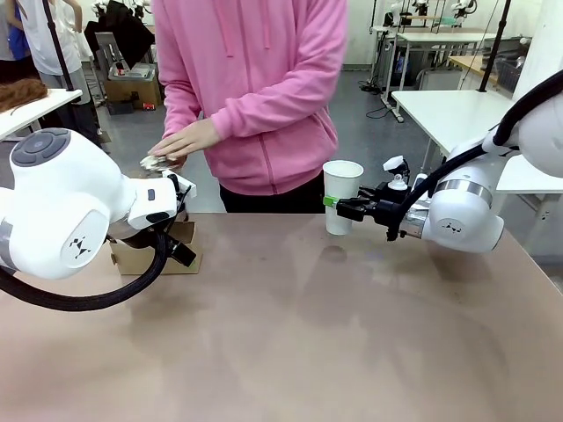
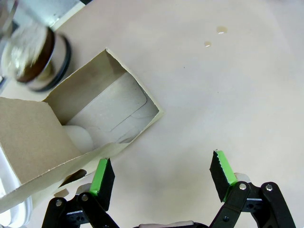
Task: Pour a drink into a cup and package it in a carrier.
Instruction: When a person places the Paper Cup Lid on the 600 ml Paper Cup , lift the 600 ml Paper Cup.
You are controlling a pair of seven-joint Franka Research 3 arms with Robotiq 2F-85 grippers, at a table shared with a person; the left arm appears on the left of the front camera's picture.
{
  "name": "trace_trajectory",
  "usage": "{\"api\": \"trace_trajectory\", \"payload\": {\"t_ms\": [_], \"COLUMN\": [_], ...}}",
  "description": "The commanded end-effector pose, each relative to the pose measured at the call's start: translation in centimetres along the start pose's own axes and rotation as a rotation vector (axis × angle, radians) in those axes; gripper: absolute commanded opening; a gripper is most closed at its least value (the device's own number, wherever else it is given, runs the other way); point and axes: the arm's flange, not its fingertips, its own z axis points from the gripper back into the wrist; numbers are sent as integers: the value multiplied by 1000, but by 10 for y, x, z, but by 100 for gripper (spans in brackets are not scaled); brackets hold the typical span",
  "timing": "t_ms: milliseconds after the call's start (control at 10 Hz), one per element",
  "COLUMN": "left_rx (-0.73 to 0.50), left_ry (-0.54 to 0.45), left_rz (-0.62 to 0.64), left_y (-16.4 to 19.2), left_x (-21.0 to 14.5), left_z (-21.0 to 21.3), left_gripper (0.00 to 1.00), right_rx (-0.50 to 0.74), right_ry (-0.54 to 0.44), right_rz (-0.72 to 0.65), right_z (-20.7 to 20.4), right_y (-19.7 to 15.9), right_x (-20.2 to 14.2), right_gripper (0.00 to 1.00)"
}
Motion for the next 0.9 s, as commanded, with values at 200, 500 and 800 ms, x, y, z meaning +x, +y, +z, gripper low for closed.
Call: {"api": "trace_trajectory", "payload": {"t_ms": [200,500,800], "left_rx": [-2,-2,-2], "left_ry": [-1,-1,-1], "left_rz": [1,1,1], "left_y": [0,0,0], "left_x": [0,0,0], "left_z": [0,0,0], "left_gripper": [100,100,100], "right_rx": [-1,-1,-1], "right_ry": [-6,-6,-6], "right_rz": [-1,-1,-1], "right_z": [-2,-2,-2], "right_y": [1,1,1], "right_x": [2,2,2], "right_gripper": [80,80,80]}}
